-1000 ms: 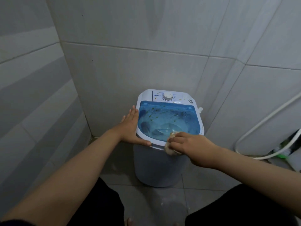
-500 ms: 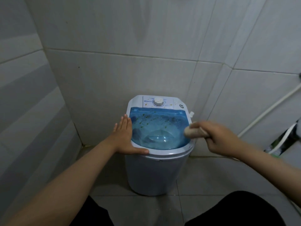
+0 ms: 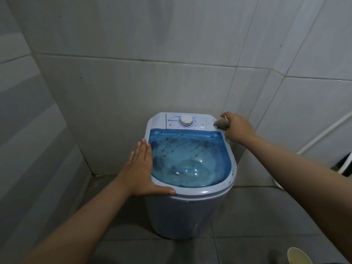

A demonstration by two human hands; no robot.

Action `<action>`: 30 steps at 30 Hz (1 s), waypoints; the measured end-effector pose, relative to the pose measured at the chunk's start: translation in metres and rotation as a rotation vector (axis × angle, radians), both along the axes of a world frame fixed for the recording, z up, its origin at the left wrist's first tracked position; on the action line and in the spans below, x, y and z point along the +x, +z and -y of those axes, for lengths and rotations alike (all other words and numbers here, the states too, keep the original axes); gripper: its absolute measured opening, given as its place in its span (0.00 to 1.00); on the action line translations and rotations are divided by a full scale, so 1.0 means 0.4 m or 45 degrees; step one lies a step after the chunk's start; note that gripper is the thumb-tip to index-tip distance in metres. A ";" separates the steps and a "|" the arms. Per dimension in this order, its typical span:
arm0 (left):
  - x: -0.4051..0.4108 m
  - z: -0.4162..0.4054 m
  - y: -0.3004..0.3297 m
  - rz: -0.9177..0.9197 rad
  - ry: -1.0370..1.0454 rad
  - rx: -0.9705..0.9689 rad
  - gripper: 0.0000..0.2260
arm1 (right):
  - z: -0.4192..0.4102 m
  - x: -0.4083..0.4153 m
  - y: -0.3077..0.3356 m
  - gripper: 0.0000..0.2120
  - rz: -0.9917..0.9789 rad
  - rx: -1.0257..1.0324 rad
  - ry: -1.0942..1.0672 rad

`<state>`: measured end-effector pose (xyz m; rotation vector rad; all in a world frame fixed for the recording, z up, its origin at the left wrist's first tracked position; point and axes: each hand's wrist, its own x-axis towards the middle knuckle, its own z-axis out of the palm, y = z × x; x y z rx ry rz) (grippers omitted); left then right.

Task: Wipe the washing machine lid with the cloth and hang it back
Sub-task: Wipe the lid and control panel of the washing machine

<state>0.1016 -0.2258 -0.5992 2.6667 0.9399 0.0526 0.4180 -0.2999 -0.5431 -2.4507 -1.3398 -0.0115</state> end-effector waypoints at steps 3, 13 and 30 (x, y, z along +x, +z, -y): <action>0.001 -0.002 0.003 0.007 -0.002 -0.001 0.68 | -0.001 0.003 -0.006 0.24 -0.016 -0.052 0.035; 0.001 0.008 0.016 0.004 -0.005 -0.019 0.70 | 0.070 -0.034 -0.013 0.19 0.027 -0.129 0.112; -0.002 0.014 0.025 0.017 0.002 -0.051 0.70 | 0.293 -0.197 -0.042 0.27 -0.117 0.091 0.068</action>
